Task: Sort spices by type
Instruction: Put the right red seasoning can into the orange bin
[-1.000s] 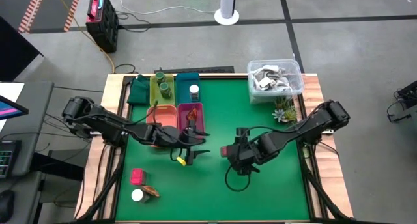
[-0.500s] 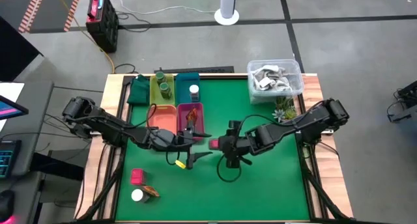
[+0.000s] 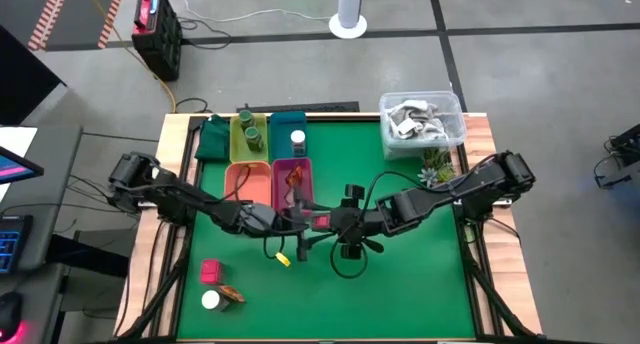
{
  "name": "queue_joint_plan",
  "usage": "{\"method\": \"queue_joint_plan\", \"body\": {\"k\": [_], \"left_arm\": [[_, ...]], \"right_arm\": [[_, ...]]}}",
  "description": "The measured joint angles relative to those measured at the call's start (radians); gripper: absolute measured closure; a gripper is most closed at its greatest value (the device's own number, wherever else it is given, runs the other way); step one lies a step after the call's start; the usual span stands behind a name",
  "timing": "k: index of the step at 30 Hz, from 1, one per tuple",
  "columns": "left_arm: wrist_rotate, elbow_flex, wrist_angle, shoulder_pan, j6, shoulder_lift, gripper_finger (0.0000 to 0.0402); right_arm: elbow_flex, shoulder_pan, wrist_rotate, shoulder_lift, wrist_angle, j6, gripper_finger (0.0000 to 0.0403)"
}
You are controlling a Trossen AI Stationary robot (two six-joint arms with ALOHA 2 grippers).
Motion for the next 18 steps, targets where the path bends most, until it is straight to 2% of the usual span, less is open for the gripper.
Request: {"method": "queue_joint_plan", "body": {"k": [5, 12, 18], "left_arm": [[-0.058, 0.071, -0.041, -0.002, 0.046, 0.057, 0.0109], [-0.064, 0.091, -0.066, -0.001, 0.013, 0.067, 0.0112], [-0.059, 0.093, -0.084, 0.002, -0.023, 0.067, 0.0159]], "right_arm": [[-0.003, -0.002, -0.011, 0.006, -0.029, -0.007, 0.0174], [-0.003, 0.013, -0.008, 0.008, -0.049, 0.012, 0.0174], [-0.003, 0.029, -0.002, 0.008, -0.043, -0.015, 0.0174]]}}
